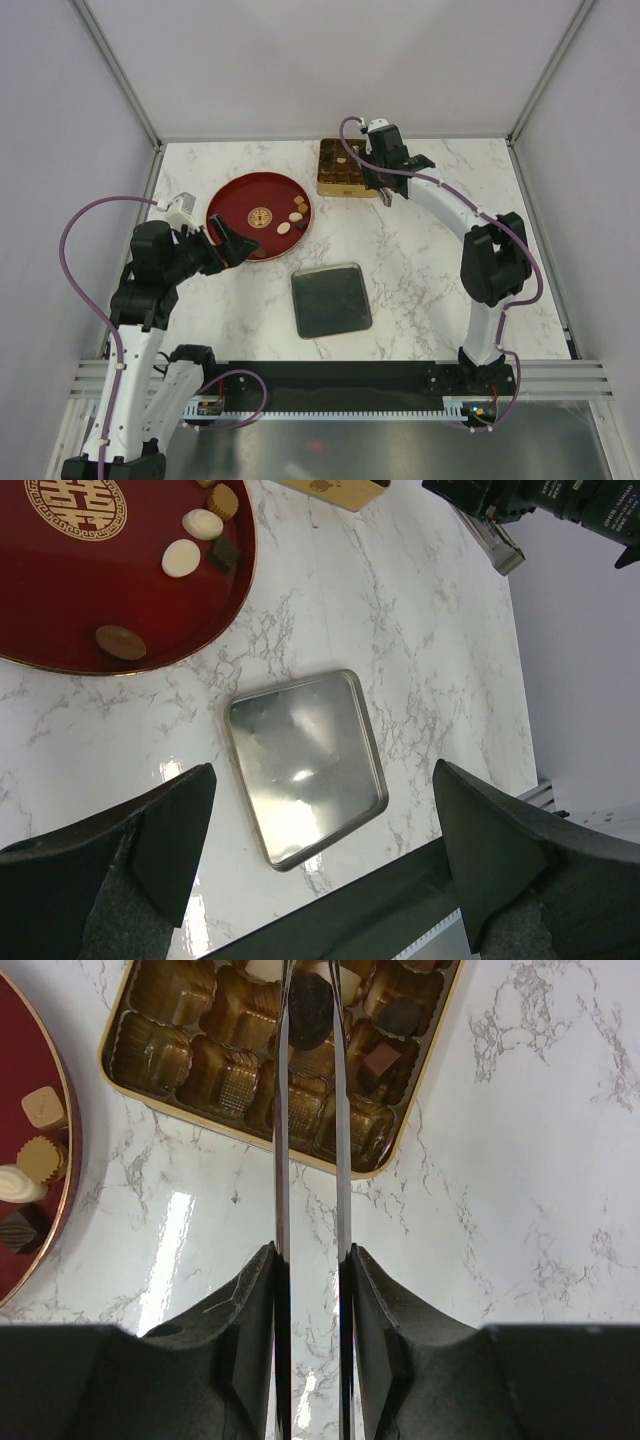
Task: Pack the chocolate
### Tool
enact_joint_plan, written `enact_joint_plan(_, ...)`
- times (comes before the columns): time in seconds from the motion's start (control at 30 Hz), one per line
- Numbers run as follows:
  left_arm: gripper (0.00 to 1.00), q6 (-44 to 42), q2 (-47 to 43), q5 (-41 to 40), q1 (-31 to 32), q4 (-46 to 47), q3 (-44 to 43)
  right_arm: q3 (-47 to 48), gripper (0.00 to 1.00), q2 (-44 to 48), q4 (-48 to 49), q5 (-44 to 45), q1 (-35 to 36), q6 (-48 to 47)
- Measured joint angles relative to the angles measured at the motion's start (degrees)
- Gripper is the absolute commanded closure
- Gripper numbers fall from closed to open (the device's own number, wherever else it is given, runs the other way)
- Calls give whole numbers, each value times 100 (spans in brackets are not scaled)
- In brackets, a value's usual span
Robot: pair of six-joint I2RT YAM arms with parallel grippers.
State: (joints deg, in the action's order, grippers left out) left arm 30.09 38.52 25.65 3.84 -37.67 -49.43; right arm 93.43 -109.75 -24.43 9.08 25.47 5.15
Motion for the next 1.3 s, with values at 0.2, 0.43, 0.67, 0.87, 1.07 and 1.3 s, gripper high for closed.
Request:
enact_joint_plan(0.2, 2, 0, 0, -2, 0, 0, -2, -33, 59, -94, -11, 20, -15, -2)
enact_joint_plan(0.43, 2, 0, 0, -2, 0, 0, -2, -42, 55, -238, -2, 57, -15, -50)
enact_joint_plan(0.67, 2, 0, 0, -2, 0, -2, -2, -24, 53, -306, -7, 118, -15, -92)
enact_joint_plan(0.87, 2, 0, 0, -2, 0, -2, -2, 125, 52, -317, -11, 157, -15, -138)
enact_joint_plan(1.07, 2, 2, -22, -2, 0, -7, -2, 175, 53, -302, -20, 111, -20, -149)
enact_joint_plan(1.3, 2, 2, -125, -2, 0, -50, -48, 109, 53, 90, -87, -190, 149, -87)
